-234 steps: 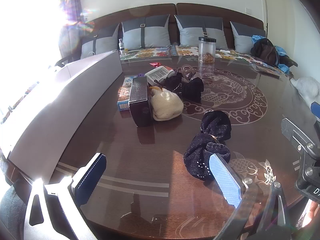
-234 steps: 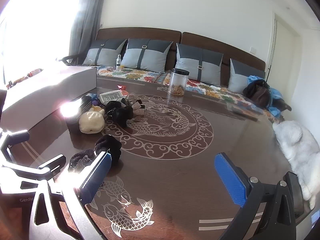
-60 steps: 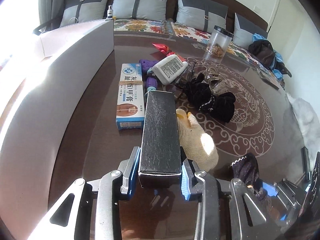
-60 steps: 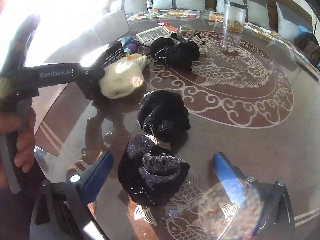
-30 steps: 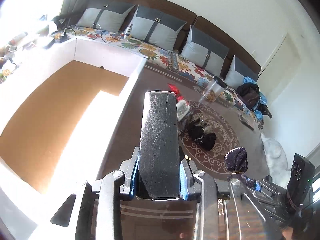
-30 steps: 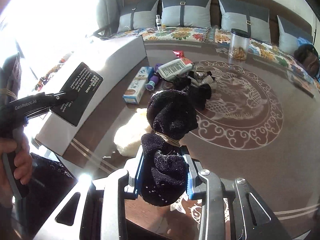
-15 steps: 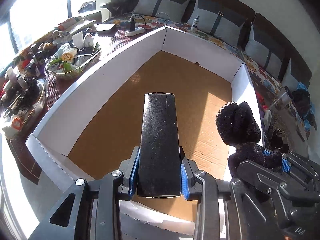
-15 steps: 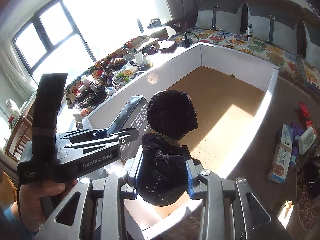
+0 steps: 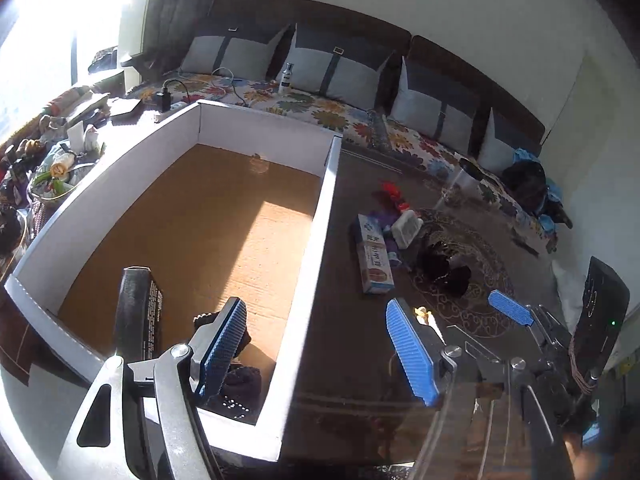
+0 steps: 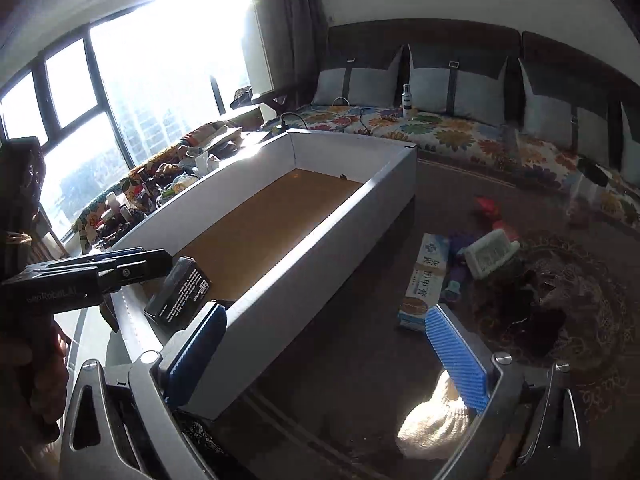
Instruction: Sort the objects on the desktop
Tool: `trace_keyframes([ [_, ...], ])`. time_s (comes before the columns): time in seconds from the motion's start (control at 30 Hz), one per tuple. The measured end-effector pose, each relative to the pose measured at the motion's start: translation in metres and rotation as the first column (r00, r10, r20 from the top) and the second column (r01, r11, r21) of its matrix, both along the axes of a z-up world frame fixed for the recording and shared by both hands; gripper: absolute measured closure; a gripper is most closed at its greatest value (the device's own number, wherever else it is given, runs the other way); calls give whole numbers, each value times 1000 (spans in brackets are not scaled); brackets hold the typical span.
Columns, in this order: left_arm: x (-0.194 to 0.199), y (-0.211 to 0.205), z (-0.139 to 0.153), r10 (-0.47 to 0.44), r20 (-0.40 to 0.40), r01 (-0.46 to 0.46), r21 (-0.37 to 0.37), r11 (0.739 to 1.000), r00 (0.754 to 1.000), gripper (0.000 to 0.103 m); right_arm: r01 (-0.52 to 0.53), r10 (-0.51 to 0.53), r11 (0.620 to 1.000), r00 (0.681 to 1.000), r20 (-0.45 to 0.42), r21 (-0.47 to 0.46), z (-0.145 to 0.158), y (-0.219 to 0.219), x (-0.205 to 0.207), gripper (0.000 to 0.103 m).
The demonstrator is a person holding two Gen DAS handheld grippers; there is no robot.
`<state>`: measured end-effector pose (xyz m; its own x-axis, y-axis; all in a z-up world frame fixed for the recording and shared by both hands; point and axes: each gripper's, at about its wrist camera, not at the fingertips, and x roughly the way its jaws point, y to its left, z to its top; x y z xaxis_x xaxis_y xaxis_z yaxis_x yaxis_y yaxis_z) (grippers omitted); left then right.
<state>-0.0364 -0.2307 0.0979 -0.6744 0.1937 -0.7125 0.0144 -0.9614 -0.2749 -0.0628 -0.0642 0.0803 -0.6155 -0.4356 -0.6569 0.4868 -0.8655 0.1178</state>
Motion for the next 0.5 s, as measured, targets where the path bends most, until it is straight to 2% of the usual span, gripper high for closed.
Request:
trace_keyframes([
  [0.03,3,22,-1,-42,-4,42,5,999,999,15,40,-40,999,999,-8,28,-9,23,5,2],
  [0.1,5,61,-14,-113,19,113,2,994,993,14,106,-107,989,994,8,100,-36,69,10,2],
  [0.23,3,127,-72,-193,132,200,-42,979,972,14,198,-218,956,973,72,218,-85,153,26,2],
  [0.37,7,178,-123,-245,220,275,-119,954,944,14,285,-311,932,946,92,223,-110,217,43,2],
  [0.43,4,196,-137,-250,243,295,-168,941,937,14,325,-350,923,932,98,208,-114,240,53,2],
  [0.5,-3,209,-147,-237,260,293,-202,935,936,14,360,-383,918,914,135,167,-115,254,46,2],
])
